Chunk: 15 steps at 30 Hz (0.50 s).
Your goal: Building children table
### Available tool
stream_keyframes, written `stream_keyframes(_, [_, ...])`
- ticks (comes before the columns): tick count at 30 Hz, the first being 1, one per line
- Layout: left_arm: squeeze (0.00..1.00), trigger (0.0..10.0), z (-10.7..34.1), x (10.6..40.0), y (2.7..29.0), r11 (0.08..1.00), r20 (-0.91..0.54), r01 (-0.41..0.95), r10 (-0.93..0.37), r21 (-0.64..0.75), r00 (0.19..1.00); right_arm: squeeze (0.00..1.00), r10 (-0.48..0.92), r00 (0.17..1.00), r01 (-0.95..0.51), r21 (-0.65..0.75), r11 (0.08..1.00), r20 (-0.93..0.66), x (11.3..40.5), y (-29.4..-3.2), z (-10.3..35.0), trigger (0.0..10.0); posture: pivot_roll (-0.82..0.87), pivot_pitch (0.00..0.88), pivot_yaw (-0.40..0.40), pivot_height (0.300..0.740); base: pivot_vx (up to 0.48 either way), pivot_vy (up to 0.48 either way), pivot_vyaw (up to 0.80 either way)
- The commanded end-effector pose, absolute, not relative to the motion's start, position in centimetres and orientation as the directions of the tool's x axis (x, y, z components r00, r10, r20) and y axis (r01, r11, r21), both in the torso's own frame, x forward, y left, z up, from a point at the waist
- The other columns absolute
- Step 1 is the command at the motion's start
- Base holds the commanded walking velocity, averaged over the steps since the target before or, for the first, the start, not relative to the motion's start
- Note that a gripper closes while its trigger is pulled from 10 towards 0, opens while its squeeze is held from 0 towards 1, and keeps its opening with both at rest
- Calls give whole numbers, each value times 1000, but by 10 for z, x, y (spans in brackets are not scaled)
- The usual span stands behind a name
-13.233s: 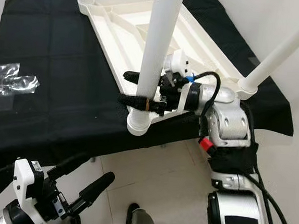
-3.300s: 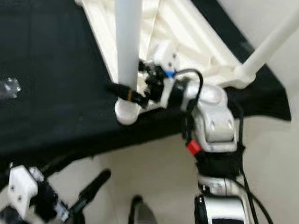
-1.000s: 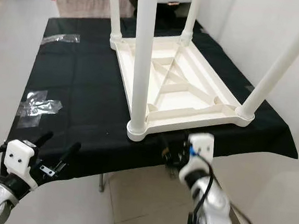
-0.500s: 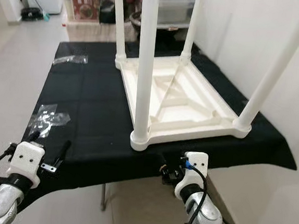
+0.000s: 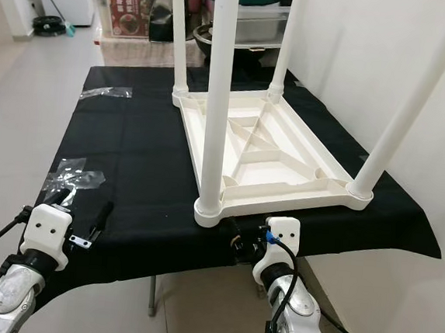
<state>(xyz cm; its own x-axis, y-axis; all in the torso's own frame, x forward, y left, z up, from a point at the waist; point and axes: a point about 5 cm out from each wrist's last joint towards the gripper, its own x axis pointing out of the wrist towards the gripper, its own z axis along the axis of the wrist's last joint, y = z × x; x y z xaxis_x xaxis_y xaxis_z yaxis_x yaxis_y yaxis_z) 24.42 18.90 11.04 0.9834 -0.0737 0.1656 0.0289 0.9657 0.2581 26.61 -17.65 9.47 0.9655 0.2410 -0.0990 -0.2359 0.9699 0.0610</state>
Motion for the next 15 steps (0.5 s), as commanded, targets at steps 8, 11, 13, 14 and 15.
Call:
stream_keyframes(8, [0,10000,102,229,200,991,72,-120,123,-53,990,0,245,965,-249,-34,968,-94,266,-176,96,10000,12,25,-24,740,0,0,0])
stream_keyframes(11, [0,10000,96,224,201,940,36,-124,142,-317,989,0,250,965,-253,-40,967,-80,265,-175,98,10000,11,31,-33,740,0,0,0])
stream_keyframes(13, [0,10000,95,225,200,909,43,-87,115,-408,992,0,255,964,-258,-29,966,-77,265,-175,98,10000,11,32,-35,740,0,0,0])
stream_keyframes(14, [0,10000,95,225,200,909,43,-87,115,-408,992,0,255,964,-258,-29,966,-77,265,-175,98,10000,11,32,-35,740,0,0,0])
stream_keyframes(15, [0,10000,95,227,199,883,53,-58,94,-467,994,0,259,963,-261,-20,965,-75,265,-175,98,10000,12,35,-36,740,0,0,0])
